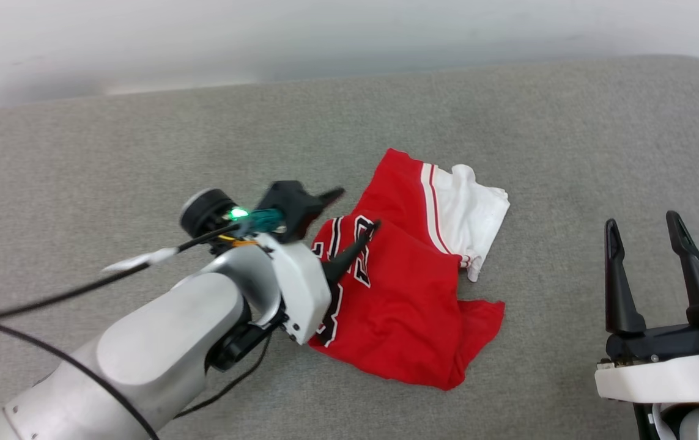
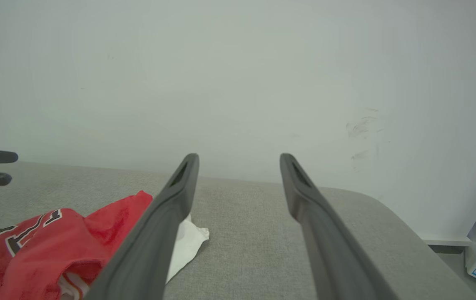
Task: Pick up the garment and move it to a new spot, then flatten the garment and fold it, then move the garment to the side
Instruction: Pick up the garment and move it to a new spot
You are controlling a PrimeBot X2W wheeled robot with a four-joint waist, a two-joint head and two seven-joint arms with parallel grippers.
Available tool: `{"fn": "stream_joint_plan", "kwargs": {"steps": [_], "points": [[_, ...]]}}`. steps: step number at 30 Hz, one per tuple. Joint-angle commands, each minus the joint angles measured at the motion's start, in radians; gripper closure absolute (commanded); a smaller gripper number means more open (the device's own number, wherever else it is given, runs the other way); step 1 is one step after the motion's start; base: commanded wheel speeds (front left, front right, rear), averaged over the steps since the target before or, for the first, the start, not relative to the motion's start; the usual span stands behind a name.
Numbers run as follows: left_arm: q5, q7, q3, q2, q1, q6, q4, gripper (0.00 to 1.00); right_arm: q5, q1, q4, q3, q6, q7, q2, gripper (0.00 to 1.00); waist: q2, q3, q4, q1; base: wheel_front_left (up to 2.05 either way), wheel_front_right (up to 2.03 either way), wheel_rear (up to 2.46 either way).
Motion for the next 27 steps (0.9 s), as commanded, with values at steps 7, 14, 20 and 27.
{"fn": "stream_joint_plan", "kwargs": {"steps": [7,14,20,27], "points": [[0.089,-0.253,0.11,0.039,0.102,0.227,0.02,0.0,-0.006,0.032,0.019,-0.005,-0.001,-0.002,0.002,0.0,0.0,-0.045,0.05,0.0,0.0,0.0,0.0],[0.152,-0.315,0.281,0.039,0.241,0.402,0.009,0.0,-0.002,0.047,0.026,-0.006,-0.001,-0.002,0.002,0.0,0.0,-0.06,0.077,0.0,0.0,0.0,0.0],[0.289,-0.315,0.496,-0.004,0.444,0.489,-0.1,0.0,0.006,0.052,0.029,-0.012,-0.001,-0.002,0.002,0.0,0.0,-0.073,0.091,0.0,0.0,0.0,0.0],[0.443,-0.315,0.675,-0.098,0.667,0.478,-0.197,0.0,0.03,0.073,0.04,-0.027,-0.001,-0.002,0.002,0.0,0.0,-0.101,0.097,0.0,0.0,0.0,0.0]]}}
